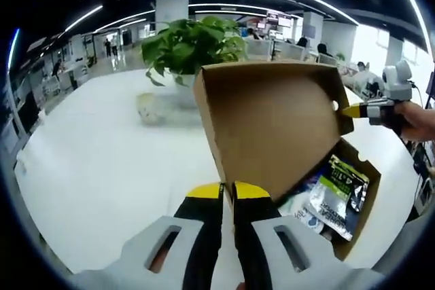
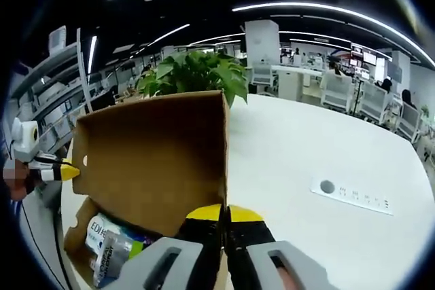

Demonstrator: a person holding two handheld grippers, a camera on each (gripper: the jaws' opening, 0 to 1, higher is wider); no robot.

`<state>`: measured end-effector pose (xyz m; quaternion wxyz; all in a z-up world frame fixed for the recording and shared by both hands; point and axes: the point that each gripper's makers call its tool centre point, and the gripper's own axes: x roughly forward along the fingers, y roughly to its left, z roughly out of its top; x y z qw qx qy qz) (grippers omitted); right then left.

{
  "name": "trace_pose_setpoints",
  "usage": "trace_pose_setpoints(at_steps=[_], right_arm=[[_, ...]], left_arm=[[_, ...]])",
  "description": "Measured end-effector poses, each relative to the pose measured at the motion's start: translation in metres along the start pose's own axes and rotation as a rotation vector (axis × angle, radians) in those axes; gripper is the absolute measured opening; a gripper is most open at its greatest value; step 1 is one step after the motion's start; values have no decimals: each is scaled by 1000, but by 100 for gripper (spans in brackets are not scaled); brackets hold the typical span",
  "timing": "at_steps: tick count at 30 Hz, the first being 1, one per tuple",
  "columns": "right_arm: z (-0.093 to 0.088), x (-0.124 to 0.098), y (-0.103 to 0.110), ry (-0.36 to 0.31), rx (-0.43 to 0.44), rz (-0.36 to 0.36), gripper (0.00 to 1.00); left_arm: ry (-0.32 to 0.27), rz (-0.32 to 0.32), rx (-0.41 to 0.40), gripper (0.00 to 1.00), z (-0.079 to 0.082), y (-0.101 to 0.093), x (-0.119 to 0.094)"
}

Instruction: Operate the shoe box by opening the lid, removing the specified soft item, and placing it in the target area until the item is outside and the box remains undamaged.

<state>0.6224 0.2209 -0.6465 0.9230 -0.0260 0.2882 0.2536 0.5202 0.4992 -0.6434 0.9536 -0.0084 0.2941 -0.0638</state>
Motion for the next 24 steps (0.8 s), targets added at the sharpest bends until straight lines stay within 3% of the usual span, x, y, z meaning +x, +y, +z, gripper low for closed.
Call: trace_pose_setpoints(at_steps=[24], right_arm=[[-8, 27, -8, 54, 34, 3, 0]], left_arm=[[36, -1, -6, 4, 3, 12, 32]])
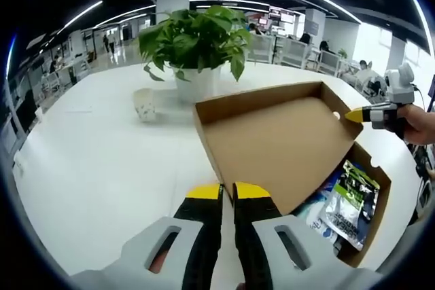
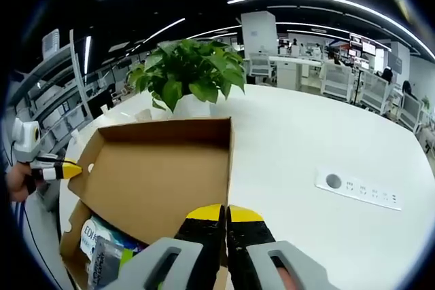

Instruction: Operate the shoe box by opening the lid, removing the specified soft item, and placing it in the target area until the item is outside and the box remains undamaged.

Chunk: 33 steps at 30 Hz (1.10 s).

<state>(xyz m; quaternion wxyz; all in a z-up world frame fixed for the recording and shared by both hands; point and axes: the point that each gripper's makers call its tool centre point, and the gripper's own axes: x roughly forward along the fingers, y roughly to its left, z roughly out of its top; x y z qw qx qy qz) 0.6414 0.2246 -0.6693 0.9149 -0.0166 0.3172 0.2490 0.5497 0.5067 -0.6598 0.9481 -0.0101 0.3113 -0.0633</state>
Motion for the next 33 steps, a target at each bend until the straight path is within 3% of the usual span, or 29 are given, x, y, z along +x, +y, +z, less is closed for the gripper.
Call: trace_pose_setpoints(at_steps=[33], right_arm=[[-14, 25, -5, 68, -4, 2, 0]], left_arm=[[73, -5, 87, 5, -9, 7, 29]])
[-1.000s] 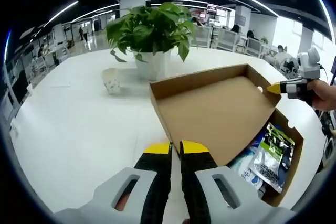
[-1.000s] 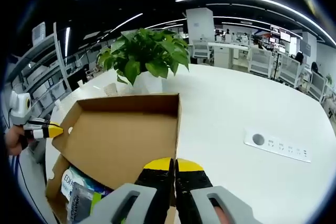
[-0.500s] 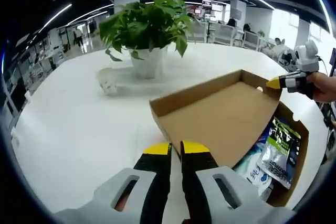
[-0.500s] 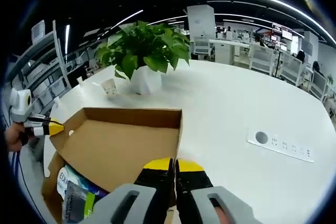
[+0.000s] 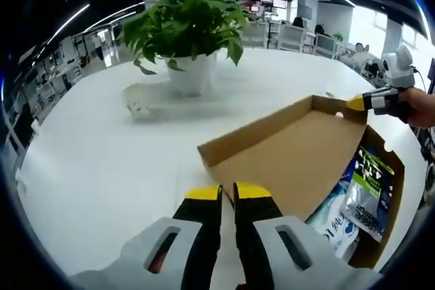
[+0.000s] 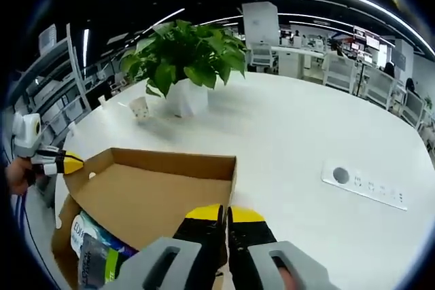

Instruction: Operate the shoe box by opening the lid, removing the specified soft item, and placing it in the target area until the item is outside and the box remains undamaged.

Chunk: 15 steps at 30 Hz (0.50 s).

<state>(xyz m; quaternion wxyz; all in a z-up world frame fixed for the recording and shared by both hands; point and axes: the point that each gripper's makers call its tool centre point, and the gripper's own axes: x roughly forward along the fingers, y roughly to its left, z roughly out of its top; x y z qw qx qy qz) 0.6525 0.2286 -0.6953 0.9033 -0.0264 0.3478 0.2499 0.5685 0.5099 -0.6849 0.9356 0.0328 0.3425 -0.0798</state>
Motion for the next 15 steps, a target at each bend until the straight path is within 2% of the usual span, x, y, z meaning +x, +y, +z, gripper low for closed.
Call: trace_pose_setpoints(at_steps=[8, 15], right_arm=[[-2, 4, -2, 15, 4, -4, 0], [-3, 5, -3, 21, 13, -3, 0]], left_arm=[[20, -5, 36, 1, 0, -4, 8], [26, -7, 31, 1, -2, -3, 10]])
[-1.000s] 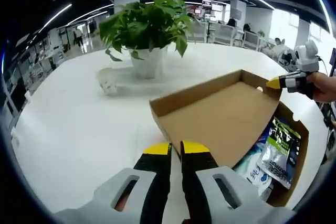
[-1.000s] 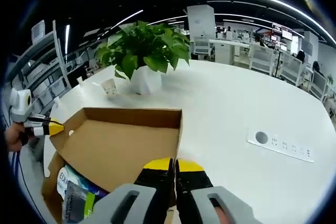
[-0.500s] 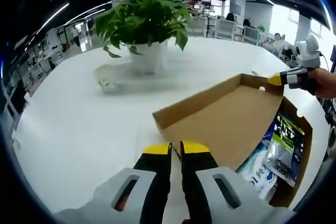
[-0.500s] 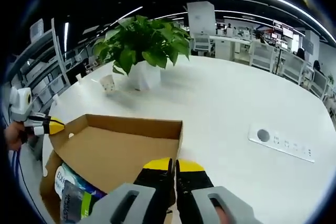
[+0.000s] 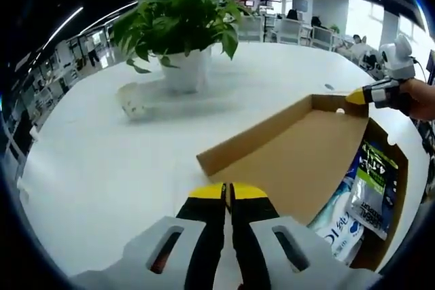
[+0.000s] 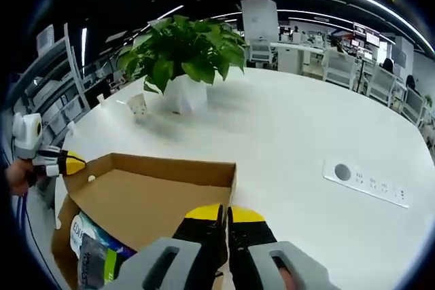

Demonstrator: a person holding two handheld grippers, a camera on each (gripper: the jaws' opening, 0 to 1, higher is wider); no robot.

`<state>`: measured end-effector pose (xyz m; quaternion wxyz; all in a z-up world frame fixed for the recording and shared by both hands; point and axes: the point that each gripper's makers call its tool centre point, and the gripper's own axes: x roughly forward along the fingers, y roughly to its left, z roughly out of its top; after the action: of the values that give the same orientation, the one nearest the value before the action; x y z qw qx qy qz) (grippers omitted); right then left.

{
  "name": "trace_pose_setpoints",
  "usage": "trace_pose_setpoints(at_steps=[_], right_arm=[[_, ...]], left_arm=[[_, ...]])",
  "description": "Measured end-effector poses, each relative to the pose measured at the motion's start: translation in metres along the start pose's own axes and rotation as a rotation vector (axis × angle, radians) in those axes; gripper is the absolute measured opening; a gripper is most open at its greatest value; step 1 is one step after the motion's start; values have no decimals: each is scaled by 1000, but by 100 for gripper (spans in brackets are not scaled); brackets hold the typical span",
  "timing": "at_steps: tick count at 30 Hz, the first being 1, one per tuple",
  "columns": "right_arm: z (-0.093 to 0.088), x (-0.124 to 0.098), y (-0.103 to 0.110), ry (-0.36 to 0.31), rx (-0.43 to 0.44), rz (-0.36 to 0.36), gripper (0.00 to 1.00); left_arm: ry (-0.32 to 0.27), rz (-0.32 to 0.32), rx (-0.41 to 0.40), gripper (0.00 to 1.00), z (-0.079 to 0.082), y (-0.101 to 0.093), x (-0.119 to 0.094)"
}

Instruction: Operate the shoe box by opening the lid, removing the specified soft item, and placing it in the target area until the item is outside and the box remains undamaged.

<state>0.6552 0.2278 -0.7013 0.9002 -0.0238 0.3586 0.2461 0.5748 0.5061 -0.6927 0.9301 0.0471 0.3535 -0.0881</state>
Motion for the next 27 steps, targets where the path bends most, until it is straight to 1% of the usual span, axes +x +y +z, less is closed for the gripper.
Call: trace_pose_setpoints(at_steps=[8, 13, 15, 21, 27], right_arm=[[-1, -1, 0, 1, 12, 1, 0], [-1, -4, 0, 1, 31, -1, 0], [-2, -5, 1, 5, 26, -1, 0], [-6, -10, 4, 12, 23, 14, 1], [-2, -18, 7, -8, 12, 28, 5]], left_arm=[[-8, -1, -8, 3, -1, 0, -1], [-19, -6, -19, 5, -1, 0, -6], [-23, -5, -20, 6, -2, 0, -9], [-48, -6, -53, 7, -2, 2, -15], [-74, -15, -85, 7, -1, 4, -23]])
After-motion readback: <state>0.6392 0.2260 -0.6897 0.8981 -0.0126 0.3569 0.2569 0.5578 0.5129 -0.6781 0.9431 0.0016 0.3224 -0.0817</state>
